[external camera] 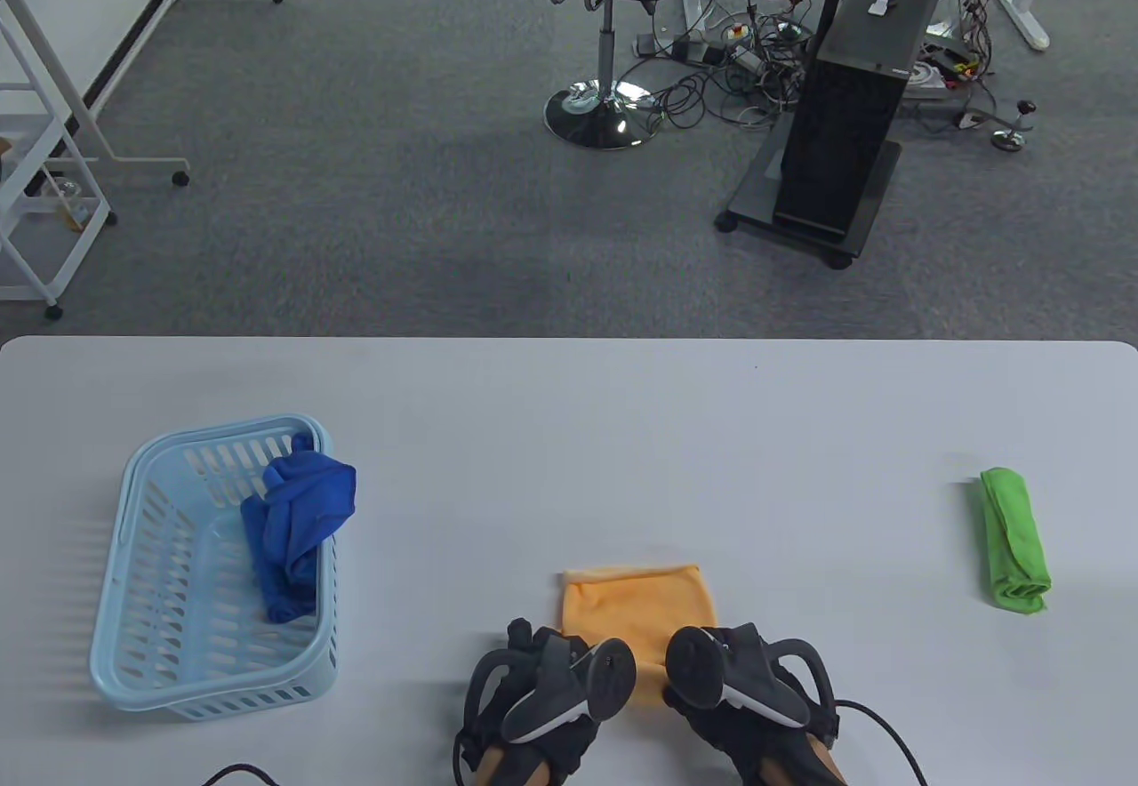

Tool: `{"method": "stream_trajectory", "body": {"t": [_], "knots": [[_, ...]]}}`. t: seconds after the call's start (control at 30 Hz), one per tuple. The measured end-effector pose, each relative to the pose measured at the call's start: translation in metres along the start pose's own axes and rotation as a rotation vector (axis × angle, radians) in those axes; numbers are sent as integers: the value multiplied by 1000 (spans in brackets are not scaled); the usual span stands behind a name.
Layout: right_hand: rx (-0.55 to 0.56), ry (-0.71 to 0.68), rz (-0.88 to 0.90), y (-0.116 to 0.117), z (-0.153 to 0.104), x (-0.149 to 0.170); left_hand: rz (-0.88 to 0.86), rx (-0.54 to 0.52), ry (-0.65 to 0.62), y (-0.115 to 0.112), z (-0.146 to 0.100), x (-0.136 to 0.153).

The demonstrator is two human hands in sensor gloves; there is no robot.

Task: Roll rectangular towel into towel roll

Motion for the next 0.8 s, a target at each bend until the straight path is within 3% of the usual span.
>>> {"method": "stream_trajectory", "body": {"t": [0.07,0.23,0.33,0.5,0.57,0.7,0.8], "knots": [[17,22,64,0,0,3,-23,6,17,0,0,2],[38,18,25,3,1,2,19,57,63,-4,1,-2],[97,-11,163,1,0,0,46,-18,49,0,-2,-5],[176,-27,66,-2,1,-7,135,-25,46,-2,-1,-14],[187,-12,38,-3,1,-6,119,18,36,-2,-1,-12],[114,-4,48,-2,0,-2,63,78,26,-6,-3,-4],[23,4,-25,5,2,-5,131,107,52,-10,0,-7]]}}
Point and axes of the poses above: the tracker on the back of each hand, its own x axis roughly to the little-finger side, its own z axis roughly from the wrist to the fingertips, y = z × x, the point moved 1 cm from there along z, roughly from the wrist to the fingertips, and after that the axes turned 5 degrees about x, right-handed, at the moved point
